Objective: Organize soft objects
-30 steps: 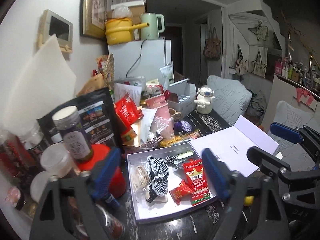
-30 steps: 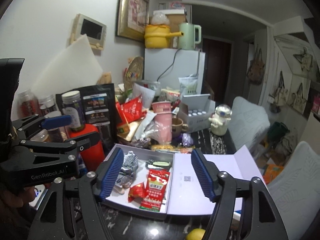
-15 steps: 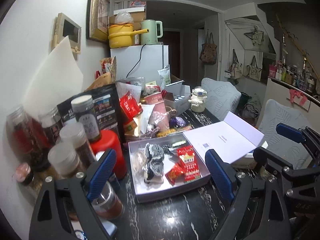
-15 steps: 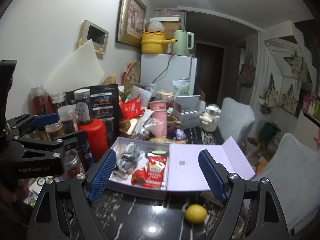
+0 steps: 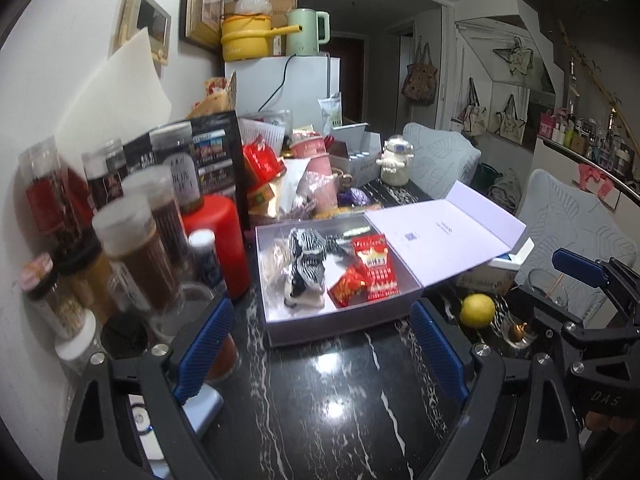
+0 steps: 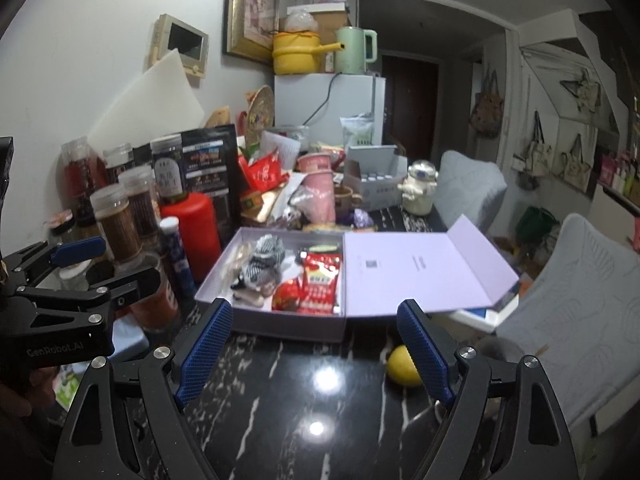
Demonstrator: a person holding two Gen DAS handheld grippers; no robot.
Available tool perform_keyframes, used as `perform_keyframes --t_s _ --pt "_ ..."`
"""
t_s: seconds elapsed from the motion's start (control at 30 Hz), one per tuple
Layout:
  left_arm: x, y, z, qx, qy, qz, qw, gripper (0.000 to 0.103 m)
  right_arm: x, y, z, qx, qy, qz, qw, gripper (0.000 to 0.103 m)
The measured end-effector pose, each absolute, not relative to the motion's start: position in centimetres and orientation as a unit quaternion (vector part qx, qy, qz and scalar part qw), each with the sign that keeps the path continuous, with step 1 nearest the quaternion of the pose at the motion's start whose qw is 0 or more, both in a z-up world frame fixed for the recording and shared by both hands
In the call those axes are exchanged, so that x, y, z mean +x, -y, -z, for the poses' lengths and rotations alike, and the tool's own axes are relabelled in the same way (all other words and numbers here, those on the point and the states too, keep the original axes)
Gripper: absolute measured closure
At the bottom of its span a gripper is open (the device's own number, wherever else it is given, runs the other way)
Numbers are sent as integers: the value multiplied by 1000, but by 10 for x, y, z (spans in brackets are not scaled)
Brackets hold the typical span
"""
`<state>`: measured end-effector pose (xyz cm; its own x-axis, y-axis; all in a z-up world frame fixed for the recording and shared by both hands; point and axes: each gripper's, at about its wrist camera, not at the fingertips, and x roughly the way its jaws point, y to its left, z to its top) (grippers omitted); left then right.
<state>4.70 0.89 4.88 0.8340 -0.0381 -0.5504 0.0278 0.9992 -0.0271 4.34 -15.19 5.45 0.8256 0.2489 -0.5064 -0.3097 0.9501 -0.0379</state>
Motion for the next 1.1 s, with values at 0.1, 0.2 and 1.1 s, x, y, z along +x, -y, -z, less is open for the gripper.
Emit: perform_keyframes --t_s 0.1,0.2,1.1 --pt "43 -8 -41 -8 -295 17 955 12 39 152 -46 -64 -266 -142 951 18" --pt "41 -7 -34 -9 -302 18 953 12 39 152 -39 -64 -275 -142 949 18" --pt "57 5 -12 -8 -330 30 943 12 50 165 -18 -43 -307 -122 943 18"
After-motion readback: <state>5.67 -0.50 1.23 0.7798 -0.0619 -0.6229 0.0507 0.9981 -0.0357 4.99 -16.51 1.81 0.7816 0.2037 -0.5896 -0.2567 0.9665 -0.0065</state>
